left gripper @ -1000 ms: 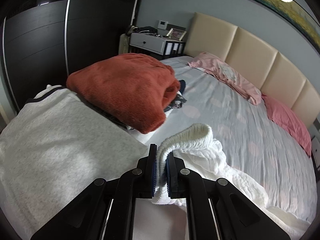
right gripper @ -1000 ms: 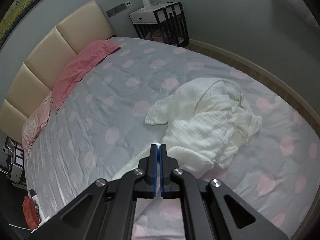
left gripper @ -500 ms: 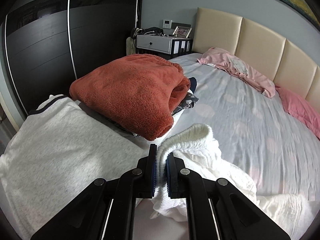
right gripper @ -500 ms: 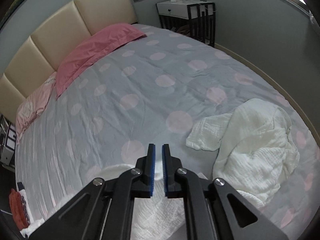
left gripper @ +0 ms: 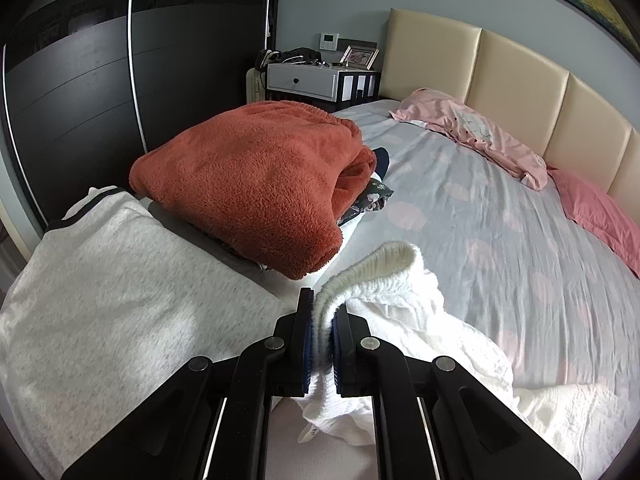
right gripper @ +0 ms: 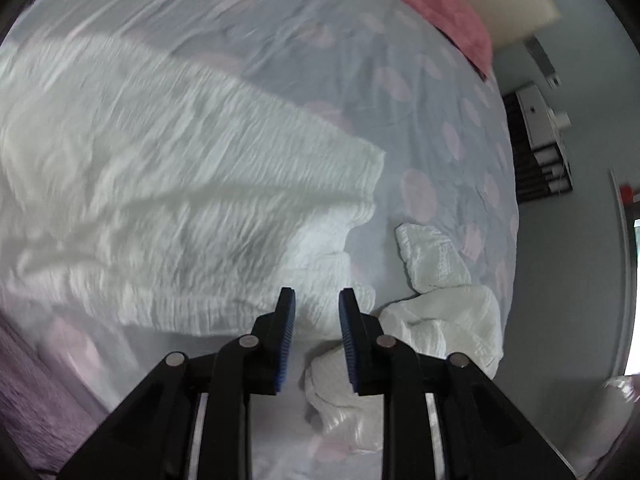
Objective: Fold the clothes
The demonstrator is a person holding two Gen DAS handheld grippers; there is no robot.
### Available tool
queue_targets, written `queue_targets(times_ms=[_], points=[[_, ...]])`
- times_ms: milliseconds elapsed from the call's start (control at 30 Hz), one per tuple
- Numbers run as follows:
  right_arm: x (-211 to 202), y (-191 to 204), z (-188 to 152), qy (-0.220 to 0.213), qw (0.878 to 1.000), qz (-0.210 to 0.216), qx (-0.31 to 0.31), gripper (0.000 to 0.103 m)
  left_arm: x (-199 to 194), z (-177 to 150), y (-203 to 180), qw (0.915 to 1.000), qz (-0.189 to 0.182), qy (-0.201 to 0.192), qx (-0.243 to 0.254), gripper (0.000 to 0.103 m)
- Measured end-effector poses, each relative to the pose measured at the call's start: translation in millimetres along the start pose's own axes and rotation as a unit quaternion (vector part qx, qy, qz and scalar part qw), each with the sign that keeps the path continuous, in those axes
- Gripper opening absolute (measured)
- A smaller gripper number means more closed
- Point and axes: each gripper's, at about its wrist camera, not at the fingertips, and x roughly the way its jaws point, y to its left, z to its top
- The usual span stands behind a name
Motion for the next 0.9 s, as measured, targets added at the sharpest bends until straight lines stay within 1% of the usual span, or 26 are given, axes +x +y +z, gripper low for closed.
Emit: queue_targets(times_ms=[100,167,233,300,367,433,533,567,633,700,767,900], points=[[19,30,-5,0.018,0.998,-0.009,-0.064,0.022,1,-1,0,1.0,0.001,0.003,0.003,0.008],[29,41,-5,0.025,0.996,-0.007,-0.082,0.022,2,-1,-1,1.0,0.003,0.005,0.004,0.008],[35,50,-4,0.025,0.994,-0.021,-0.102,0.023,4,-2,-2,0.9999,0.005,0.009,0.006,0.008],[43,54,-4,0.029,0.992,-0.038,-0.12,0.027,7,-3,-4,0.9999,0.007,0.012,0.009,0.008],[48,55,-3,0.027,0.99,-0.054,-0.127,0.035,9,-3,-6,0.9998,0.007,0.013,0.014,0.008],[51,53,-1,0.021,0.99,-0.062,-0.127,0.036,10,-4,-8,0.9997,0.007,0.014,0.018,0.008],[54,57,-2,0.014,0.987,-0.081,-0.138,0.033,11,-4,-10,0.9997,0.006,0.014,0.02,0.008],[54,59,-3,0.011,0.987,-0.083,-0.141,0.022,11,-4,-9,0.9997,0.005,0.013,0.018,0.008],[46,59,-3,-0.002,0.989,-0.082,-0.126,0.008,9,-3,-7,0.9999,0.001,0.009,0.013,0.008],[35,55,-3,-0.019,0.991,-0.085,-0.102,0.006,4,-2,-4,1.0,-0.006,0.0,0.006,0.008],[19,42,-4,-0.038,0.993,-0.095,-0.06,0.004,-2,-1,-1,0.9999,-0.011,-0.008,0.001,0.008],[-16,15,-9,-0.068,0.99,-0.119,0.029,0.003,-12,-1,6,0.9996,-0.021,-0.014,-0.011,0.008]])
